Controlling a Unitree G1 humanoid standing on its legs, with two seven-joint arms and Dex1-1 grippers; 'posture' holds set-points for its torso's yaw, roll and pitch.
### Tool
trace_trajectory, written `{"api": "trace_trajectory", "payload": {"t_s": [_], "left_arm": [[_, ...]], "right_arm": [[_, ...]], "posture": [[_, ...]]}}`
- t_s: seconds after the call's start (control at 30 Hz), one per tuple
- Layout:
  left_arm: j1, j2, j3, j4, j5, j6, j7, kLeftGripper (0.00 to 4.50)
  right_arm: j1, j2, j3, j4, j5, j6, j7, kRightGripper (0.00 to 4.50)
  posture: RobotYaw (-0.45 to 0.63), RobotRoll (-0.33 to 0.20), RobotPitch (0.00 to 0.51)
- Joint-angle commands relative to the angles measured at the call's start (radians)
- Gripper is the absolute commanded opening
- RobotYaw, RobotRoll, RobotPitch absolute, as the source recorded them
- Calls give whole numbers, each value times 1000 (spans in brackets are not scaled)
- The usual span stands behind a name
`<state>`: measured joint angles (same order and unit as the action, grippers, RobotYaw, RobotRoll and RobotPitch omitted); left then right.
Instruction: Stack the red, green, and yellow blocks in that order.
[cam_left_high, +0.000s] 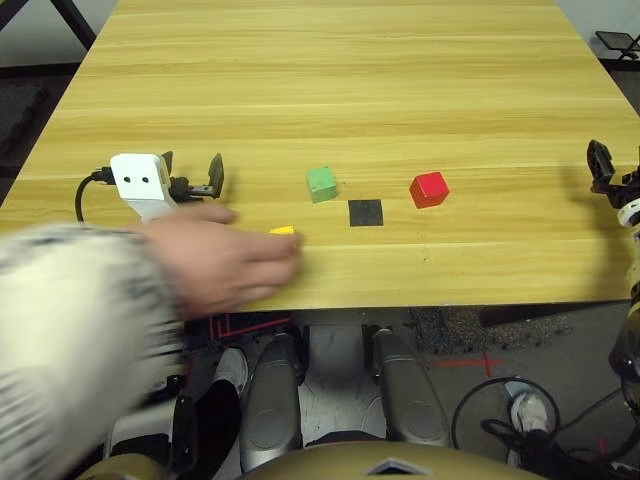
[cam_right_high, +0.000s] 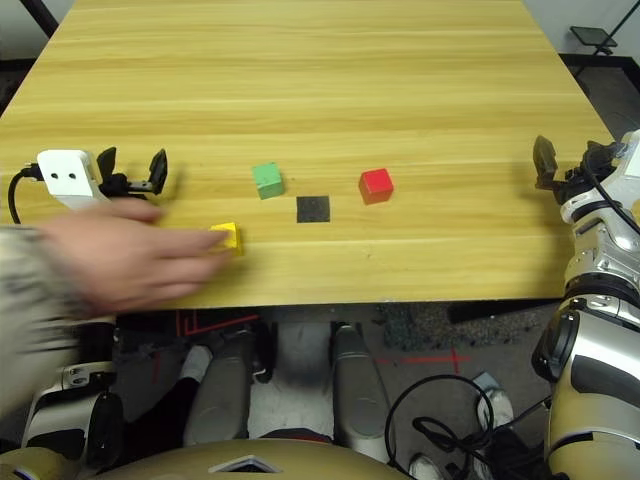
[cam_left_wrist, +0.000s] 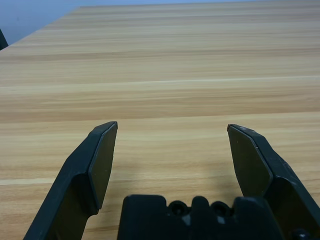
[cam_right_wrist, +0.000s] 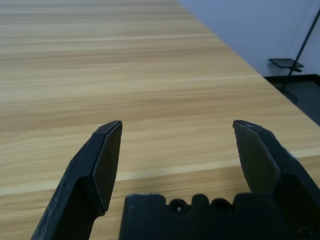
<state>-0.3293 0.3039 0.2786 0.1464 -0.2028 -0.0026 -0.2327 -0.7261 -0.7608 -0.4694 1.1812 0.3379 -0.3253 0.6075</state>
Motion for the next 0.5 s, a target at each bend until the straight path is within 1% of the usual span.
{"api": "trace_trajectory", "payload": {"t_s": [0.03,0.1,0.13,0.17,0.23,0.3,0.37,0.43,0.5], "left_arm": [[19,13,9,13,-3,-16,-6,4475],[25,20,1,10,-7,-21,-30,4475],[23,32,5,-10,-24,-5,-51,4475],[17,47,11,-33,-48,16,-77,4475],[-12,108,16,-85,-129,97,-172,4475],[-41,202,3,-130,-213,209,-302,4475],[-62,301,-22,-169,-287,320,-438,4475],[-89,431,-60,-212,-338,424,-590,4475],[-120,516,-90,-240,-370,490,-683,4475]], "right_arm": [[10,14,-4,18,3,15,16,4500],[9,9,4,13,-5,16,34,4500],[-4,5,15,0,-10,25,58,4500],[-22,-1,28,-15,-15,42,85,4500],[-71,-19,73,-59,-30,105,173,4500],[-98,-34,151,-135,-47,194,335,4500],[-91,-60,228,-224,-60,279,497,4500],[-79,-102,311,-326,-75,354,666,4500],[-88,-129,378,-389,-85,395,796,4500]], "posture": [[53,-48,241],[51,-40,235],[46,-38,238],[42,-39,239],[32,-50,245],[34,-58,244],[44,-64,239],[63,-76,229],[71,-82,227]]}}
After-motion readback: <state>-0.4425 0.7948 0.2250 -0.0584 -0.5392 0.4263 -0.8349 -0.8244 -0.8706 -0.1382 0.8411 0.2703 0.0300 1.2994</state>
